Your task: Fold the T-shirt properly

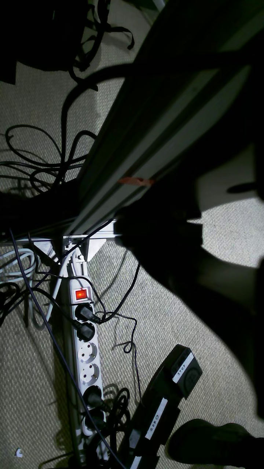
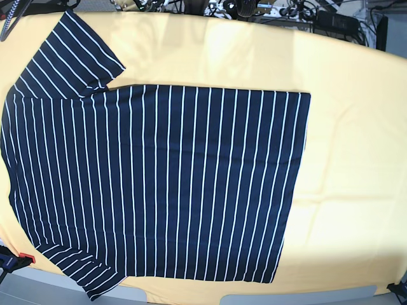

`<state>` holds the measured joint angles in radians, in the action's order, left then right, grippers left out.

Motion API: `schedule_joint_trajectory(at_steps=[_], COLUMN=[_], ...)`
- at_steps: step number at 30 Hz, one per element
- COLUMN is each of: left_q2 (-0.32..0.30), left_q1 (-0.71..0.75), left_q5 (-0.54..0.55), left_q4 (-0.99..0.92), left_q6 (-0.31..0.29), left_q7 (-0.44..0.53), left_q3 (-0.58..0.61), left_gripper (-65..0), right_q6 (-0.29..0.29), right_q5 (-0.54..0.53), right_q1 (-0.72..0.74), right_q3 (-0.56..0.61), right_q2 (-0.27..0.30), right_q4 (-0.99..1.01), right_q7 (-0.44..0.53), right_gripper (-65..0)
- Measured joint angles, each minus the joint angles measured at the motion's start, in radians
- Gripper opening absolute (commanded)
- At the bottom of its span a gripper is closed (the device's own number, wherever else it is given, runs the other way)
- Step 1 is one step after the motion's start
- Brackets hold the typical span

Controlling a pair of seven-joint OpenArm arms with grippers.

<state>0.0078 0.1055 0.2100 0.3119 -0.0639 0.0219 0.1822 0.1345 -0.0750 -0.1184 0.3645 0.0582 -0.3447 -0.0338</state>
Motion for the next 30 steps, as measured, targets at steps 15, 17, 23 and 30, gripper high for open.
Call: schedule_joint_trajectory(at_steps=[15, 17, 23, 30], left_q2=[0.000, 0.000, 0.000, 0.000], left_q1=[0.000, 0.000, 0.000, 0.000], left_q5=[0.010, 0.010, 0.010, 0.010], left_q4=[0.001, 0.001, 0.001, 0.001], left_q6=[0.000, 0.000, 0.000, 0.000], left_q7=[0.000, 0.000, 0.000, 0.000], left_q3=[0.000, 0.000, 0.000, 0.000], left_gripper=[-65.0, -65.0, -65.0, -65.0], right_q6=[0.000, 0.000, 0.000, 0.000], right_q5=[0.000, 0.000, 0.000, 0.000], right_q1=[0.000, 0.000, 0.000, 0.000], right_q3=[0.000, 0.000, 0.000, 0.000], right_q2=[0.000, 0.000, 0.000, 0.000], right_q4=[0.000, 0.000, 0.000, 0.000], right_q7=[0.000, 0.000, 0.000, 0.000], right_gripper=[-65.0, -65.0, -65.0, -65.0])
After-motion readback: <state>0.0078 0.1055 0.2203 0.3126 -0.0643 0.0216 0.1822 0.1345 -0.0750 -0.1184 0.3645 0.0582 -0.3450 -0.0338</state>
